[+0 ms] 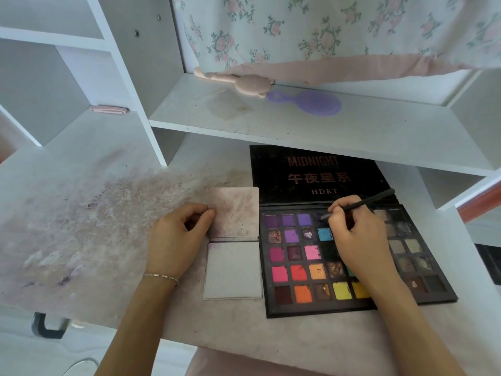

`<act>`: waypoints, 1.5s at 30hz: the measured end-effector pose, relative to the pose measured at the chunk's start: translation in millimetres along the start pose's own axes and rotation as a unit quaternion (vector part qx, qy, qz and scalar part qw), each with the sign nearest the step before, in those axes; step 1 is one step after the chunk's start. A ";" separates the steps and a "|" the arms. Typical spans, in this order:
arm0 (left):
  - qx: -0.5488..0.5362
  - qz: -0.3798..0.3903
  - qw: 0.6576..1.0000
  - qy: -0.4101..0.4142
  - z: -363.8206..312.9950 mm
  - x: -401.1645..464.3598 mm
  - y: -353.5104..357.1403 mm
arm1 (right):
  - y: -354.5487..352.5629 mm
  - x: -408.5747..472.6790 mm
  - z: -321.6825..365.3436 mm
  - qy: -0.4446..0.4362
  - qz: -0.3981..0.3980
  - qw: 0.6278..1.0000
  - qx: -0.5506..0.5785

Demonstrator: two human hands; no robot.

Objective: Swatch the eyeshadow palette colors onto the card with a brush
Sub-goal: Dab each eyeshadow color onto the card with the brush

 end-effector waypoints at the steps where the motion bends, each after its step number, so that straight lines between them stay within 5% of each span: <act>1: -0.001 0.001 1.000 -0.001 0.3 -0.1 0.1 | -1.0 0.1 0.2 -0.002 -0.005 1.000 -0.001; 10: -0.007 0.007 1.000 -0.003 2.1 0.0 1.3 | -4.6 -1.2 1.8 0.008 -0.018 1.000 0.013; 21: -0.008 0.014 1.000 -0.002 0.3 -0.5 1.0 | 42.9 -21.0 37.5 0.037 0.054 0.982 0.177; 27: -0.011 0.024 1.000 -0.010 -0.4 -0.9 1.1 | 86.9 -40.6 52.1 0.018 0.146 0.978 0.146; 45: -0.006 0.019 1.000 -0.015 0.5 -0.7 0.2 | 106.5 -41.6 47.9 0.012 0.186 0.978 0.091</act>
Point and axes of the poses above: each hand's wrist, its own x-axis towards the middle knuckle, its own y-axis out of the palm, z = x × y, the point moved 8 cm from there along x, towards the middle knuckle, and after that the axes turned 13 degrees about x, right-handed, at the moved point
